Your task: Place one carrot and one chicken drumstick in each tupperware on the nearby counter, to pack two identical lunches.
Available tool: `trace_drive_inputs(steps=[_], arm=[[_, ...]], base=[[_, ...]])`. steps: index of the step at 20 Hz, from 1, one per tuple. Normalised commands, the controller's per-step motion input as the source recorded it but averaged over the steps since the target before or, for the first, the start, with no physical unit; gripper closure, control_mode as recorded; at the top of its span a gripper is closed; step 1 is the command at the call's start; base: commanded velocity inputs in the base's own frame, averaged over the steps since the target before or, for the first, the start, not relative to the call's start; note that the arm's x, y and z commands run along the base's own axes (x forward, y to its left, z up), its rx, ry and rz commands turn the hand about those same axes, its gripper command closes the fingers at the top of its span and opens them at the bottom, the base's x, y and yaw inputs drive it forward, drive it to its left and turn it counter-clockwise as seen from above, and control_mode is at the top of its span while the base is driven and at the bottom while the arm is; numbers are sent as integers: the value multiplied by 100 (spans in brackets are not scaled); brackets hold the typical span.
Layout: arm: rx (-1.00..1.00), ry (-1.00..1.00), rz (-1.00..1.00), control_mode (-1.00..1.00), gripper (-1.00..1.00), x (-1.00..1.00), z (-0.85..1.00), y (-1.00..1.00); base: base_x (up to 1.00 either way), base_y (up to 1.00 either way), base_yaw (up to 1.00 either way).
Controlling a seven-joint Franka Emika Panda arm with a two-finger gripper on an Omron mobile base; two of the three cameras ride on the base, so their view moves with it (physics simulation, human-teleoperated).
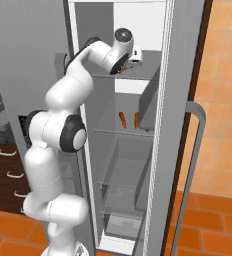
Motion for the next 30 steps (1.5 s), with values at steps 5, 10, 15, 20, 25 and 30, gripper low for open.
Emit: trace_drive_inputs(steps=[5, 10, 15, 20, 25, 30], arm=[[-8, 0, 0, -100, 100, 51, -20, 2], [-2, -1, 0, -100, 100, 4, -26, 0], [4, 0, 0, -100, 100, -80, 0, -7], [5, -4, 2, -100, 100, -100, 0, -5], [-2, -9, 0, -100, 100, -100, -34, 18], [-7, 1, 0, -100, 100, -100, -18, 45]], base=[[0, 0, 0], [0, 0, 0], [0, 0, 0], [0, 0, 0], [0, 0, 0], [0, 0, 0]])
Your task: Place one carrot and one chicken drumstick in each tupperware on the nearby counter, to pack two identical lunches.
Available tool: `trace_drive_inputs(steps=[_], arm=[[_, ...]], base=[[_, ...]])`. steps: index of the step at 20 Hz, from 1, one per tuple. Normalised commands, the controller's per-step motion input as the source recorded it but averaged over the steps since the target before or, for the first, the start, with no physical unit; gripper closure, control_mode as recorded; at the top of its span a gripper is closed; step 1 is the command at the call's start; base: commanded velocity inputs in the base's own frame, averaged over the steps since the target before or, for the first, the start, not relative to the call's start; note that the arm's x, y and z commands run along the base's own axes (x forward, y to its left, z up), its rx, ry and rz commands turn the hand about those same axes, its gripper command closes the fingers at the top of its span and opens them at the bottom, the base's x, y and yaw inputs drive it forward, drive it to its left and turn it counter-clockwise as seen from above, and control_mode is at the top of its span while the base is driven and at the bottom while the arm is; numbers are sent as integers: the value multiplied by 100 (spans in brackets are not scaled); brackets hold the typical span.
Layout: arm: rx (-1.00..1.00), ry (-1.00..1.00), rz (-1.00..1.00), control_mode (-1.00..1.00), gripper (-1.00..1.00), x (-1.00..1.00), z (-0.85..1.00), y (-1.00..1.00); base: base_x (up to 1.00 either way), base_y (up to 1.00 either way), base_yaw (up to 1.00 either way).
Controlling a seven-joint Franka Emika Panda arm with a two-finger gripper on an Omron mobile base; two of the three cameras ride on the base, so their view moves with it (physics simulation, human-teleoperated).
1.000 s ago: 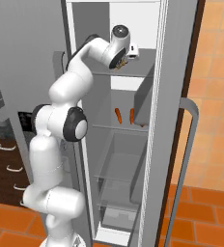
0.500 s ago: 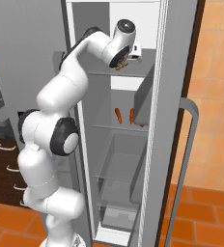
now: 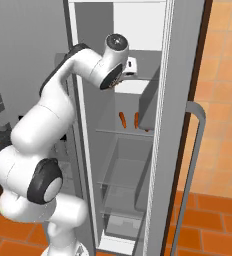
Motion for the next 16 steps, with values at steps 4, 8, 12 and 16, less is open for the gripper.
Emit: trace_drive_inputs(steps=[4, 8, 12, 16], arm=[[-4, 11, 1, -100, 100, -100, -3, 30], [-5, 8, 3, -100, 100, -100, -10, 14], [0, 4, 0, -100, 100, -100, -30, 35], [0, 3, 0, -100, 100, -100, -18, 32]], base=[[0, 0, 0], [0, 0, 0], [0, 0, 0], [0, 0, 0]])
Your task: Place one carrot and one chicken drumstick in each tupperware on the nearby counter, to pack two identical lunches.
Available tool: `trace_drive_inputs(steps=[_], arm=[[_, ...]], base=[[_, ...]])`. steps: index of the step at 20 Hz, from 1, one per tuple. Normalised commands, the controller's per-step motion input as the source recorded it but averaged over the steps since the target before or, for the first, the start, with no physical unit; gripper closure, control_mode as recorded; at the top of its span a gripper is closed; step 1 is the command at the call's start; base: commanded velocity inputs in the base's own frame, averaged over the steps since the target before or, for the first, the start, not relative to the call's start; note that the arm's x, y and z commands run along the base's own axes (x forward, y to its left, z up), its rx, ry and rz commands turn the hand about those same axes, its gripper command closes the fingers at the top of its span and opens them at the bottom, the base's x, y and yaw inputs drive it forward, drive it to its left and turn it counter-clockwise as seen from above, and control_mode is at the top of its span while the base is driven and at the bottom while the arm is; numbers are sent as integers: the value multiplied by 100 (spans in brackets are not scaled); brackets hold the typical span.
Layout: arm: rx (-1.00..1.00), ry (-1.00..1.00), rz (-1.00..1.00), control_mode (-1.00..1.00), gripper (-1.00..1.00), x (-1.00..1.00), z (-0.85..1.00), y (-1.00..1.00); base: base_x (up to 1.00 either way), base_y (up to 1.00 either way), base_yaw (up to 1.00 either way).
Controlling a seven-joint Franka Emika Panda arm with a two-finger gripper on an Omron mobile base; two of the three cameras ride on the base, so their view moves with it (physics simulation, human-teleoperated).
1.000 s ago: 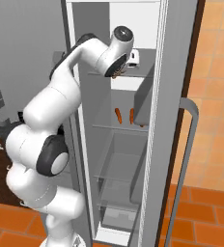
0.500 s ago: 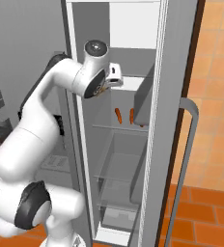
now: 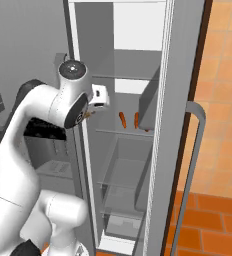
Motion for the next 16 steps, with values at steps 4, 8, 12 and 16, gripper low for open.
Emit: trace_drive_inputs(steps=[4, 8, 12, 16], arm=[[0, 1, 0, 100, 100, -75, -2, 30], [0, 0, 0, 100, 100, 0, 0, 0], [0, 0, 0, 100, 100, 0, 0, 0], [0, 0, 0, 100, 100, 0, 0, 0]], base=[[-22, 18, 0], [-94, 95, 0], [-50, 100, 0], [-3, 100, 0]])
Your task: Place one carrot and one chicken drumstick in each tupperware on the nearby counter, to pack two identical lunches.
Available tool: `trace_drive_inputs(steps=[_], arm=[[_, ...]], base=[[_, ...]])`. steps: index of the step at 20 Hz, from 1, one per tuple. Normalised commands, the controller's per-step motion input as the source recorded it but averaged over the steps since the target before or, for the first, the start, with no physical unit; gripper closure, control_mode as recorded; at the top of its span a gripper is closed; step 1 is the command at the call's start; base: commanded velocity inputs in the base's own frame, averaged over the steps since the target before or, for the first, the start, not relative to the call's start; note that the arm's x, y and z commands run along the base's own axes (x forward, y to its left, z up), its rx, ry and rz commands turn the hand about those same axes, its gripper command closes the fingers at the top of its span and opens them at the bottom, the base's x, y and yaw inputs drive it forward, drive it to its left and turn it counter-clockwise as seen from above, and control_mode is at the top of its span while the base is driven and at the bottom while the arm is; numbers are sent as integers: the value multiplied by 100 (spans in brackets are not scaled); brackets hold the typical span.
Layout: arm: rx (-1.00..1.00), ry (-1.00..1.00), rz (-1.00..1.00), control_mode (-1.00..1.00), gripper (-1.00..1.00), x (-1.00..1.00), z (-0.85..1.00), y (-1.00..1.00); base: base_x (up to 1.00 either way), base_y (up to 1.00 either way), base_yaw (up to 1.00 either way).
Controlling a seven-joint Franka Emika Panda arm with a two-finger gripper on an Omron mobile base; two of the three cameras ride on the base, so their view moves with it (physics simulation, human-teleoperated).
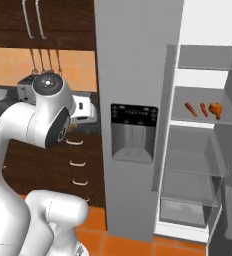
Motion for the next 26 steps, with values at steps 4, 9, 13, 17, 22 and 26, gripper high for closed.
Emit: trace_drive_inputs(steps=[4, 9, 13, 17, 22, 26], arm=[[0, 0, 0, 100, 100, 0, 0, 0], [0, 0, 0, 100, 100, 0, 0, 0], [0, 0, 0, 100, 100, 0, 0, 0], [0, 0, 0, 100, 100, 0, 0, 0], [0, 0, 0, 100, 100, 0, 0, 0], [0, 0, 0, 100, 100, 0, 0, 0]], base=[[4, 100, -9], [9, 100, -23], [17, 100, -21], [38, 100, -11], [60, 100, -7], [60, 100, -8]])
